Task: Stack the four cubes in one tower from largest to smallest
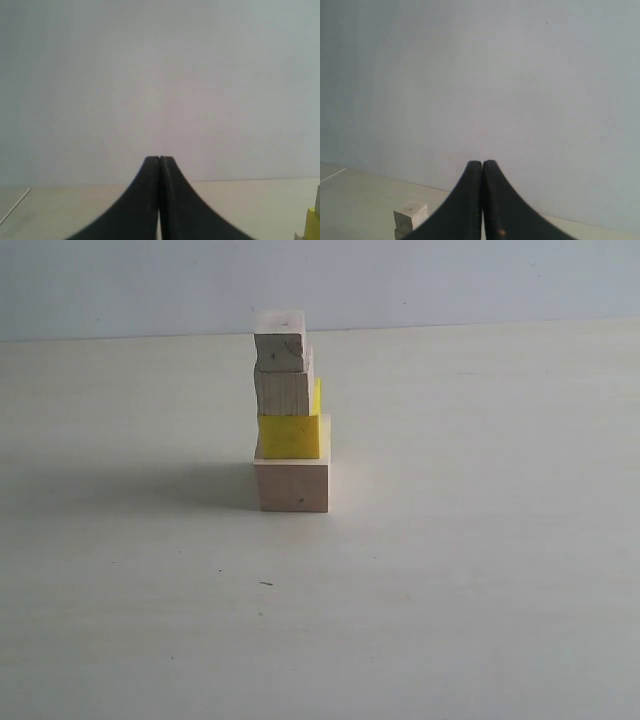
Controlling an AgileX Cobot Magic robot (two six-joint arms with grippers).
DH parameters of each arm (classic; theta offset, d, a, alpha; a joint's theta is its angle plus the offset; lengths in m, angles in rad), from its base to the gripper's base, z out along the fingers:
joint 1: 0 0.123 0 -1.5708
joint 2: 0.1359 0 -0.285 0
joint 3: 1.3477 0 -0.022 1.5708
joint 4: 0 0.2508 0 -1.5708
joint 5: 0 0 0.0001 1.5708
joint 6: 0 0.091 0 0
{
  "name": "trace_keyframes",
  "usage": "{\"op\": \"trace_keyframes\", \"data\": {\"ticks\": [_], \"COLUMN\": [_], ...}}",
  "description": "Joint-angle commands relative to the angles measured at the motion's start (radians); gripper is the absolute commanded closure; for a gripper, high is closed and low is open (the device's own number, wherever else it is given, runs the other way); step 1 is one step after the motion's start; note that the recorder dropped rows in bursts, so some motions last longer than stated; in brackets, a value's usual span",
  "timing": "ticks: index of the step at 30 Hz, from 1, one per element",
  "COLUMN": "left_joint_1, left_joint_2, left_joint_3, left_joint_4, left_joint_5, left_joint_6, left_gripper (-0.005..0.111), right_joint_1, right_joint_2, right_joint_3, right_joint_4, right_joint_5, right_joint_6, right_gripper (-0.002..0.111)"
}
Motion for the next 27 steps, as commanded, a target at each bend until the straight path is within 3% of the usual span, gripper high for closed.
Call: {"op": "trace_keyframes", "data": {"ticks": [1,5,16,27], "left_joint_1": [0.0,0.0,-0.044,-0.044], "left_joint_2": [-0.025,-0.046,-0.063,-0.063], "left_joint_3": [0.074,0.142,0.244,0.289], "left_joint_4": [0.094,0.193,0.221,0.288], "left_joint_5": [0.008,0.004,-0.015,-0.019], "left_joint_6": [-0.132,-0.234,-0.234,-0.234], "left_gripper": [0.107,0.107,0.107,0.107], "right_joint_1": [-0.005,-0.005,-0.005,-0.005], "right_joint_2": [-0.004,-0.004,-0.004,-0.004], "right_joint_3": [0.005,0.005,0.005,0.005], "right_joint_4": [-0.004,-0.004,-0.004,-0.004], "right_joint_5": [0.003,0.003,0.003,0.003], "right_joint_6": [0.004,0.004,0.004,0.004], "right_gripper": [0.108,0.108,0.108,0.108]}}
